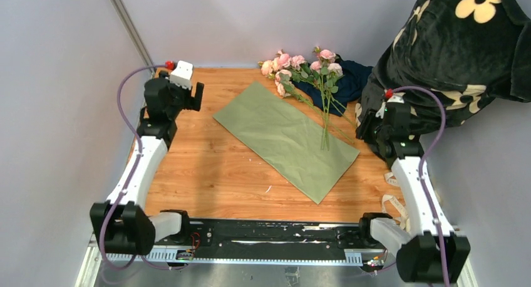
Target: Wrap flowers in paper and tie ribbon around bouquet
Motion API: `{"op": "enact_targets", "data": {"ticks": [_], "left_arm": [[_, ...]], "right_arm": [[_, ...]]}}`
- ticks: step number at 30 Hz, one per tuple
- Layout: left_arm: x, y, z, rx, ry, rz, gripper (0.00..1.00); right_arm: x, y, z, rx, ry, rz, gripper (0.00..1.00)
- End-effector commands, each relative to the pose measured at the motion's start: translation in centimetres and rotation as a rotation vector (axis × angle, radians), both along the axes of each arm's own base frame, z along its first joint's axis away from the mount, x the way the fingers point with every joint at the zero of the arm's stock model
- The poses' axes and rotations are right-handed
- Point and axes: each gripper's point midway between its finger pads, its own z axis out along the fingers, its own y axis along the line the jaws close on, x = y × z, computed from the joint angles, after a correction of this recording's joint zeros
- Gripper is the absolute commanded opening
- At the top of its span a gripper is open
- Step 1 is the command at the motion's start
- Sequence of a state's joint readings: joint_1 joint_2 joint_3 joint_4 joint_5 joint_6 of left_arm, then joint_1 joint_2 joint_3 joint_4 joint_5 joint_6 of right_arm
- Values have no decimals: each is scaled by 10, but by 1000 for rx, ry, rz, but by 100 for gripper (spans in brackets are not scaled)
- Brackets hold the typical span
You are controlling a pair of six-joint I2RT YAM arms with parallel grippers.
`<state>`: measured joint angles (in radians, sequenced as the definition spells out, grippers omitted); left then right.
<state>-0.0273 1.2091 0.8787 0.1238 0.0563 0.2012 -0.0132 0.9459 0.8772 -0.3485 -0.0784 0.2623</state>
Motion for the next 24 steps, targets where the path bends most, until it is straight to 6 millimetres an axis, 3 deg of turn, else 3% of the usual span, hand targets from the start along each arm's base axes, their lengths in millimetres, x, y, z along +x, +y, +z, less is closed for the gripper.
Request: {"op": "enact_targets", "data": {"ticks": [1,3,4,6,8,10,12,14,18,20,24], "left_arm": [[-103,-45,-56,143,515,-372,86],[-132,-74,-75,284,587,-496,86],[-140,-75,-87,351,613,-505,87],[-159,-95,-110,495,640,-603,88],[-164,-106,-128,558,662,-648,88],[-159,-116,-142,561,687,-659,87],[-150,-124,-149,546,691,-652,86],[-141,-129,-157,544,691,-648,84],[-128,-121,-172,593,704,-585,84],[-128,-115,-179,614,721,-558,84],[-133,-95,-181,604,749,-498,84]], "right_arm": [[-54,10,-76,67,409,-1,47],[-47,17,-82,88,404,25,48],[-42,19,-86,98,406,35,50],[-35,20,-99,99,447,41,53],[-32,25,-110,92,505,72,53],[-30,44,-117,70,538,151,48],[-30,58,-125,26,563,179,39],[-28,90,-129,-11,553,261,28],[-29,180,-124,-120,465,574,26],[-38,219,-133,-147,484,725,32],[-57,268,-162,-306,518,903,46]]}}
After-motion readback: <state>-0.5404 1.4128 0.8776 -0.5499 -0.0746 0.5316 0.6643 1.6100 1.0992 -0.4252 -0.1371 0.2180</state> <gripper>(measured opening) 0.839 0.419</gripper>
